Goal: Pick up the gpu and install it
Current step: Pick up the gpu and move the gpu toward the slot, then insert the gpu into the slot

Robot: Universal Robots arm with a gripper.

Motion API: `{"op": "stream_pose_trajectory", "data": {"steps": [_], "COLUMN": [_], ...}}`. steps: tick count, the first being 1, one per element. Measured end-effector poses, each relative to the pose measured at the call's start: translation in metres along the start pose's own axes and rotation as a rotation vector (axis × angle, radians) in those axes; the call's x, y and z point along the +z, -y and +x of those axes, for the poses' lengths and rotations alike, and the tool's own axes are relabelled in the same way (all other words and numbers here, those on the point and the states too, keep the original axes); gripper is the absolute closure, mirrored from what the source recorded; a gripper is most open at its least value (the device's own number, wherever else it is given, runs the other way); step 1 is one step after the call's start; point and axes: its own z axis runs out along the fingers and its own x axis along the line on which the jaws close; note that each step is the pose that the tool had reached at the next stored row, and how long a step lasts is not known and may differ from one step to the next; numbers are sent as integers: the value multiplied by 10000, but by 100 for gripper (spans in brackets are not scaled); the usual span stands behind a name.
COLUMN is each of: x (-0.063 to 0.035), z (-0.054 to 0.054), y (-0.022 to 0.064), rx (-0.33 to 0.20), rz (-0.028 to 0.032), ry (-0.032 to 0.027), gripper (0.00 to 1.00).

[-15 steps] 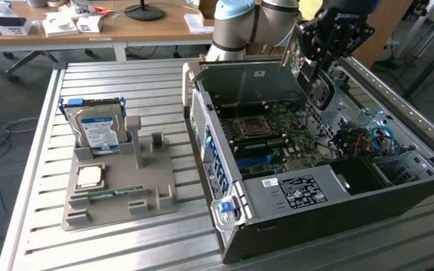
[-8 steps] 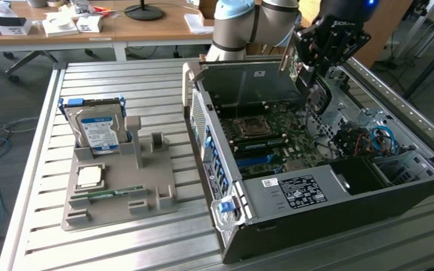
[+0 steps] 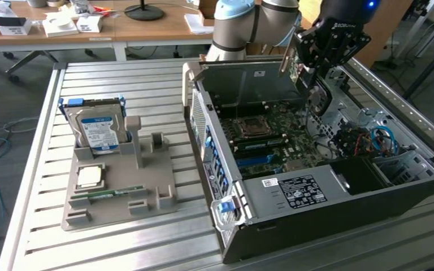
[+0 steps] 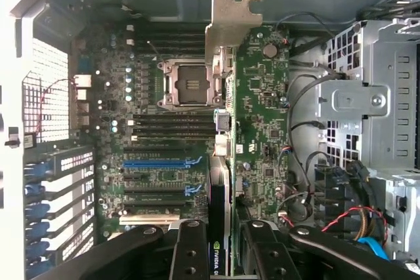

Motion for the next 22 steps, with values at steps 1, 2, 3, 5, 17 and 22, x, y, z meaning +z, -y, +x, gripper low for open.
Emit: {"op": "stream_pose_trajectory", "data": {"steps": [1, 2, 3, 5, 17, 22], "x": [1, 3, 12, 42, 111, 110], "z": [-14, -23, -26, -31, -35, -35], "y": [0, -1, -1, 1, 4, 5], "rx": [-1, -2, -1, 0, 0, 0], "rz": [0, 0, -2, -1, -1, -1], "ry": [0, 0, 0, 0, 0, 0], "gripper": [74, 74, 74, 74, 74, 74]}}
